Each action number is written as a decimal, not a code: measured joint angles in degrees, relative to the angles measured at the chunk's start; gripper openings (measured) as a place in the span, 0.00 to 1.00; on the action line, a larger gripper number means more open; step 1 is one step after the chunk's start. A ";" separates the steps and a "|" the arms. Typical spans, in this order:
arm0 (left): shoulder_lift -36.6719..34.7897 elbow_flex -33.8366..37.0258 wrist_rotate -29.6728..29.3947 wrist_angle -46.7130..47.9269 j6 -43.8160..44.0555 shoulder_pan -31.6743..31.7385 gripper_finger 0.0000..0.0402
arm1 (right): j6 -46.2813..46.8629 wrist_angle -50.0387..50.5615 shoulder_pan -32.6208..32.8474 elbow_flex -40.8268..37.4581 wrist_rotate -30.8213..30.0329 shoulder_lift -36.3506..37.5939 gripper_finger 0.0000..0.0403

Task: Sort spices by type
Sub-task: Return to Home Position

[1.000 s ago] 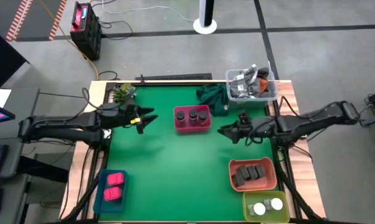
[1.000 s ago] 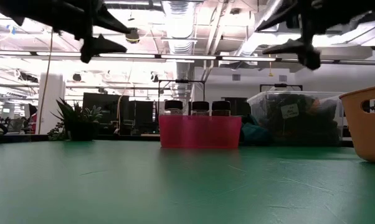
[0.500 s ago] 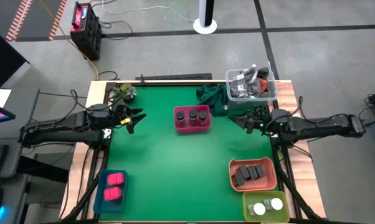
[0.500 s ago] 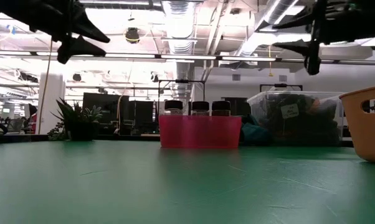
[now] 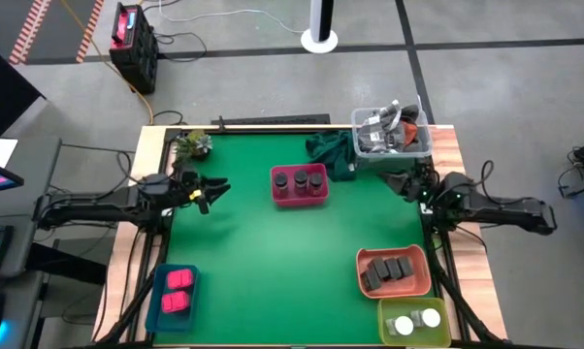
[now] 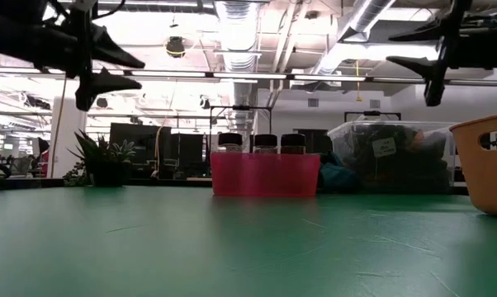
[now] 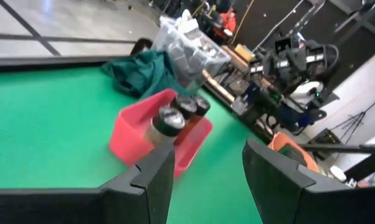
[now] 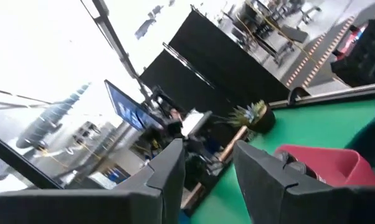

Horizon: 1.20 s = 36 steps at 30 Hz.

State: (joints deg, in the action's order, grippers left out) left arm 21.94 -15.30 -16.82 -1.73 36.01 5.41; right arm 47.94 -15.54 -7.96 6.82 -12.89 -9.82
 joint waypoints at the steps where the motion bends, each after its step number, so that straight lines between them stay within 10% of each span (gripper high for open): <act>1: 0.00 0.69 -0.03 -0.40 0.16 -0.38 0.44 | 0.03 -0.06 -0.10 -0.55 -0.04 1.34 0.40; 24: -6.23 14.57 3.36 -2.72 8.24 -2.80 0.44 | 6.64 6.54 -0.01 -6.18 -5.31 9.75 0.28; 36: -8.02 11.97 -5.94 -1.70 7.74 -2.80 0.44 | 4.55 -7.67 -0.05 -5.68 -5.24 9.75 0.27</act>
State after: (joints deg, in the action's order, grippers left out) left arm 13.91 -3.32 -22.77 -3.43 43.75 2.61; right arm 52.49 -23.22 -8.01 1.15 -18.13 -0.08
